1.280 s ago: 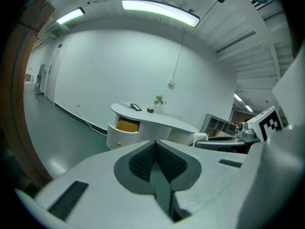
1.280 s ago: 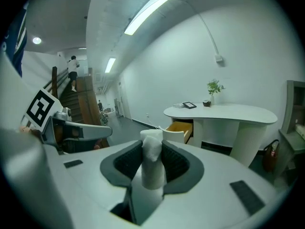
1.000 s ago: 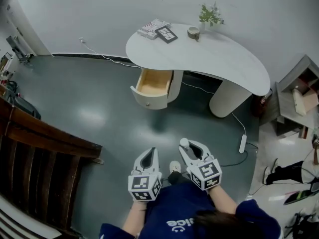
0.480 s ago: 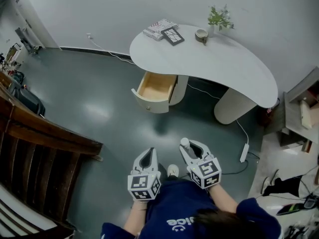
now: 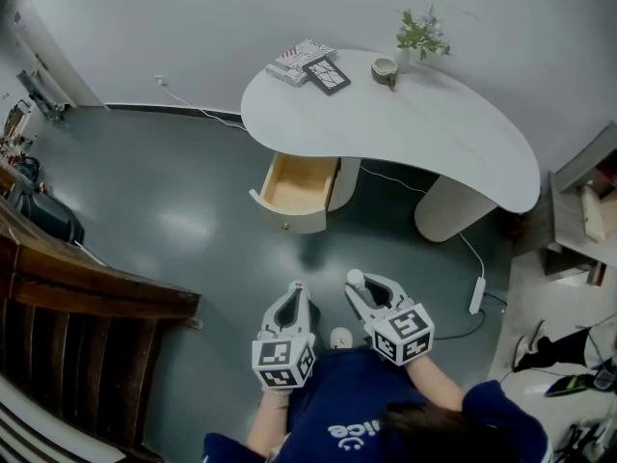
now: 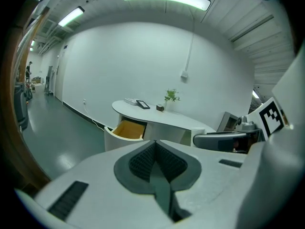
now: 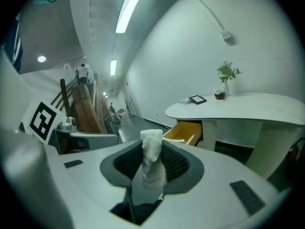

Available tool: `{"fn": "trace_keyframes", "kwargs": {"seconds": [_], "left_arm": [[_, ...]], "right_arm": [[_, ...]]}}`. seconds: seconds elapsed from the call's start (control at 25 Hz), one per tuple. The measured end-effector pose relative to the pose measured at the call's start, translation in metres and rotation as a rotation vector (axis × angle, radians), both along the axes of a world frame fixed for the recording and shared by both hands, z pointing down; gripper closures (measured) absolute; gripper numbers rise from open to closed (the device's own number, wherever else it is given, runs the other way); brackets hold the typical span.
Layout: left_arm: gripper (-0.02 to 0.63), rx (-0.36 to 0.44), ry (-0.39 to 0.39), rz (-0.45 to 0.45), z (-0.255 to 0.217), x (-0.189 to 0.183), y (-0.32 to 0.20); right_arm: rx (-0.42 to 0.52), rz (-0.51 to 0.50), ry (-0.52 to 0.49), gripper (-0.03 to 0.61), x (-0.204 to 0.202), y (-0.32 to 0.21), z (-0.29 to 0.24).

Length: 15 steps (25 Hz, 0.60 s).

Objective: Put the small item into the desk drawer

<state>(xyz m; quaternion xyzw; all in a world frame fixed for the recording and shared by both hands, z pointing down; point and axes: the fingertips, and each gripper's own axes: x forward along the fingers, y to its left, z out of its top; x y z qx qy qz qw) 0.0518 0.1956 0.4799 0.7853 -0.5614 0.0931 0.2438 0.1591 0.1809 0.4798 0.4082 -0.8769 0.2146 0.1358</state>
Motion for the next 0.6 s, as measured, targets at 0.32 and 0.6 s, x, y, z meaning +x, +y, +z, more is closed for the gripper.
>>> {"fn": "trace_keyframes", "kwargs": {"seconds": [0.32, 0.6], "left_arm": [[0.609, -0.005, 0.011, 0.065, 0.002, -0.021, -0.085], [0.609, 0.015, 0.014, 0.119, 0.000, -0.046, -0.159]], "right_arm": [[-0.026, 0.079, -0.015, 0.449, -0.016, -0.074, 0.001], [-0.027, 0.129, 0.034, 0.449, -0.037, -0.135, 0.002]]}}
